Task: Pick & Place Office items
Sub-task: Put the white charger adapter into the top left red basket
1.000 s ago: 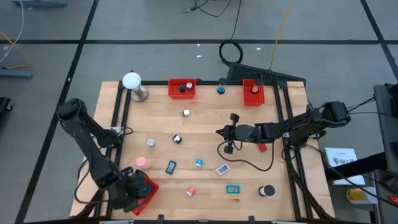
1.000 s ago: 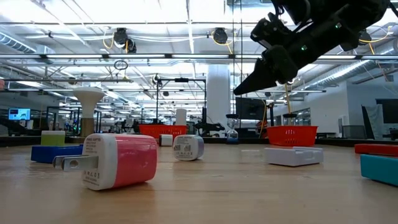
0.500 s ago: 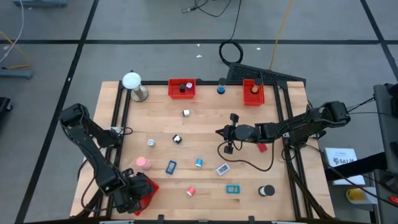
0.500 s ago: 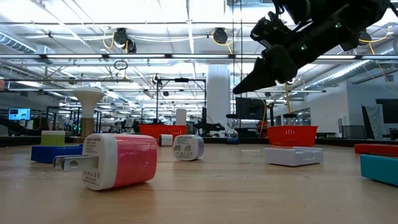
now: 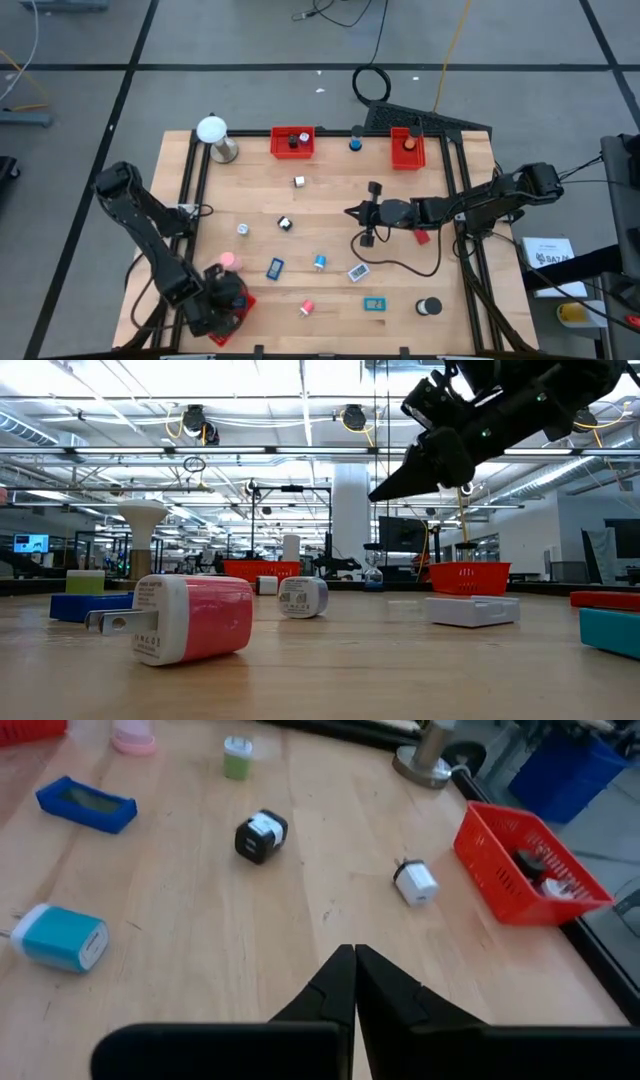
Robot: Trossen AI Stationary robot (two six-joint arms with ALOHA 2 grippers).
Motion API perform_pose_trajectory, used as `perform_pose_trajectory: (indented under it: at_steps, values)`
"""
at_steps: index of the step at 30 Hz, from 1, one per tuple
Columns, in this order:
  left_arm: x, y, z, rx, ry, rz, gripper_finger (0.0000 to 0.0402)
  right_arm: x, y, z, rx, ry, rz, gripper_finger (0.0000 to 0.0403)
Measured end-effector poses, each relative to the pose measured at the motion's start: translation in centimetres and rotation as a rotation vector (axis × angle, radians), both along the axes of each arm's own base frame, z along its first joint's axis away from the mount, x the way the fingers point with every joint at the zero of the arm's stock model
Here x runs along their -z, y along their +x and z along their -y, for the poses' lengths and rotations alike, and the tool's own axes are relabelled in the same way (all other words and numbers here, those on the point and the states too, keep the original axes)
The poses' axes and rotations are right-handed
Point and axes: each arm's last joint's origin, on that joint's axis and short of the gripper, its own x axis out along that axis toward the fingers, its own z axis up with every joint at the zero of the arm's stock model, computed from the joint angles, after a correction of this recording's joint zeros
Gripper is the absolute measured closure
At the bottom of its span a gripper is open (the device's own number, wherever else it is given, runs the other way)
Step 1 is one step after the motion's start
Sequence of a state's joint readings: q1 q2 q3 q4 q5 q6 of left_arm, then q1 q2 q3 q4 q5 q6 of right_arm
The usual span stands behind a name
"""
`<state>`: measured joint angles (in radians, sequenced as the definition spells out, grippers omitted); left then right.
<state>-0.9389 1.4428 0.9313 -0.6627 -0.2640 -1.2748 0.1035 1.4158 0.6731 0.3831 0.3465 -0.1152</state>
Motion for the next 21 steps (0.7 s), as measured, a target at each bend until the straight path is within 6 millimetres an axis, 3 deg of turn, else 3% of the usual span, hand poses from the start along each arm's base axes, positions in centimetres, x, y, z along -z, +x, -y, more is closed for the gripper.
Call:
perform_pose_trajectory:
  at_steps: [6, 13, 18, 21]
  values:
    - [0.3, 4.1, -3.0, 0.158, 0.058, 0.306, 0.0395, -0.6, 0.3, 0.0, -0.075, 0.041, 0.064, 0.0402]
    - [1.9, 8.7, -9.4, 0.274, 0.144, 0.768, 0.039, -0.6, 0.3, 0.0, -0.071, 0.039, 0.066, 0.0401]
    - [2.0, 9.5, -14.5, 0.196, 0.24, 1.013, 0.0399, -0.9, 0.4, 0.0, -0.082, 0.013, 0.093, 0.0401]
    - [1.7, 9.7, -16.8, 0.112, 0.32, 1.072, 0.0389, -1.0, 0.5, 0.0, -0.083, 0.013, 0.11, 0.0399]
